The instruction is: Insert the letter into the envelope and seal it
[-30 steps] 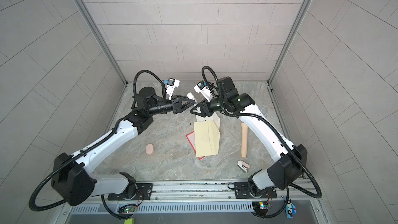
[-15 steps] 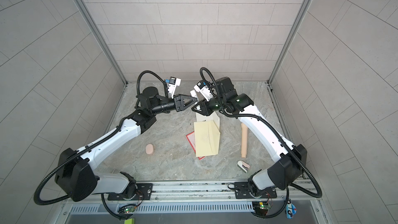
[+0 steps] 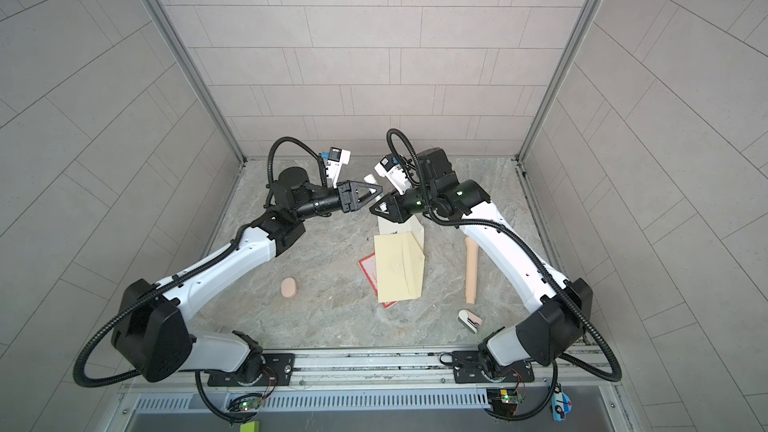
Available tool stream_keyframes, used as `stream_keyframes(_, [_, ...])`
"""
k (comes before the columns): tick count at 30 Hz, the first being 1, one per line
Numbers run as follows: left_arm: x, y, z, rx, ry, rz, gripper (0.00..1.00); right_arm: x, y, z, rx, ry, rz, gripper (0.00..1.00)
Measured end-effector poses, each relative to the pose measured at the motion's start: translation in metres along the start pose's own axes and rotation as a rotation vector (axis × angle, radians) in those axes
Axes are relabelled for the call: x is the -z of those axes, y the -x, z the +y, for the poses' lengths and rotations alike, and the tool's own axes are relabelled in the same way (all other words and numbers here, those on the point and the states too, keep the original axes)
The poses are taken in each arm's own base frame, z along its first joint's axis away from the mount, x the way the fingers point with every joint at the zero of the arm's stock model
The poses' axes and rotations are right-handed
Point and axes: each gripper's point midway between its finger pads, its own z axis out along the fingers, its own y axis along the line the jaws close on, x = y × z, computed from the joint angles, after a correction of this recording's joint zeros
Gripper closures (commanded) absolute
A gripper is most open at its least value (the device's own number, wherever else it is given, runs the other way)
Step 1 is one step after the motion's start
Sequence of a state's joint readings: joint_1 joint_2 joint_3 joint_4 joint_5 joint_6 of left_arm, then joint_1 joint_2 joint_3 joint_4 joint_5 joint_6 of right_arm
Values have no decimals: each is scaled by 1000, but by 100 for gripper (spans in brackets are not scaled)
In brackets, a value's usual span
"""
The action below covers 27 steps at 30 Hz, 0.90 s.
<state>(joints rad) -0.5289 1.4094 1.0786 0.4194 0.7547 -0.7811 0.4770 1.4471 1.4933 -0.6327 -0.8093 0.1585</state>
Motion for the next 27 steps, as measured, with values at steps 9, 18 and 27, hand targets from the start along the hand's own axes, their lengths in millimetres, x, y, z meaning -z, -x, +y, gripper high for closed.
stream_keyframes(9, [-7, 3, 2, 59, -26, -18, 100, -2, -1, -7, -9, -18, 6, 59])
stream_keyframes(18, [-4, 19, 40, 253, 229, -45, 100, 13, 9, -19, -1, -88, -41, 50])
stream_keyframes(27, [-3, 7, 74, 446, 353, -29, 100, 19, 22, -3, 43, -47, -96, 51])
